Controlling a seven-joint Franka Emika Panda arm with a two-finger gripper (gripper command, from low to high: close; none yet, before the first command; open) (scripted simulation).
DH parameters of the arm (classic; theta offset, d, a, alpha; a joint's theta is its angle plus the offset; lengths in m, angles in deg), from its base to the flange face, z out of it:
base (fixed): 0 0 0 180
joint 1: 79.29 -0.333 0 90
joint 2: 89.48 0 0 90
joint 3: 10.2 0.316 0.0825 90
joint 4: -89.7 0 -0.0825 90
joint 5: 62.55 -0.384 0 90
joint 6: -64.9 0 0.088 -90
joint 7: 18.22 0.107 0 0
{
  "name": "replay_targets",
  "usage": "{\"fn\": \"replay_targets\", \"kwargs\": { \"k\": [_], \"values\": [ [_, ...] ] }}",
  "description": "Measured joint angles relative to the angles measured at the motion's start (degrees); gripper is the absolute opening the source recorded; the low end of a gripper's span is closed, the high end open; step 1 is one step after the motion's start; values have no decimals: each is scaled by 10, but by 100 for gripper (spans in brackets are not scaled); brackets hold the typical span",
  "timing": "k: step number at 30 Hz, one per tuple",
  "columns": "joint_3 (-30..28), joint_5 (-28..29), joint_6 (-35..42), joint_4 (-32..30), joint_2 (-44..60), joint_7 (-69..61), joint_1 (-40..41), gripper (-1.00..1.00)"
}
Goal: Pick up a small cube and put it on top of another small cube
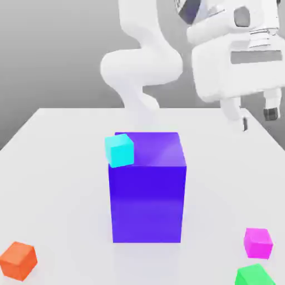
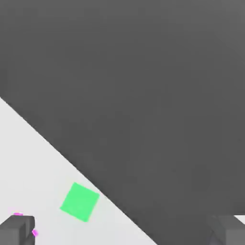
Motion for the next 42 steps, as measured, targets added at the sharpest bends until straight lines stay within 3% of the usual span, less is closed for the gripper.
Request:
{"fn": "replay_targets", "kwargs": {
  "k": [5, 12, 16, 17, 24, 29, 35, 39, 40, 42],
  "values": [
    [26, 13, -42, -15, 103, -79, -47, 0],
    [38, 91, -105, -33, 244, -136, -84, 0],
    [29, 109, -167, -19, 327, -131, -94, 0],
    [27, 110, -179, -16, 342, -130, -96, -100],
    [27, 111, -178, -16, 342, -130, -96, -100],
    [36, 98, -106, -31, 255, -140, -87, -100],
    [9, 75, 0, 79, 259, -163, -39, -100],
    [1, 71, -28, 110, 318, -168, -28, -100],
    [1, 70, -43, 112, 334, -168, -28, 100],
    [1, 70, -43, 112, 334, -168, -28, 100]
  ]
}}
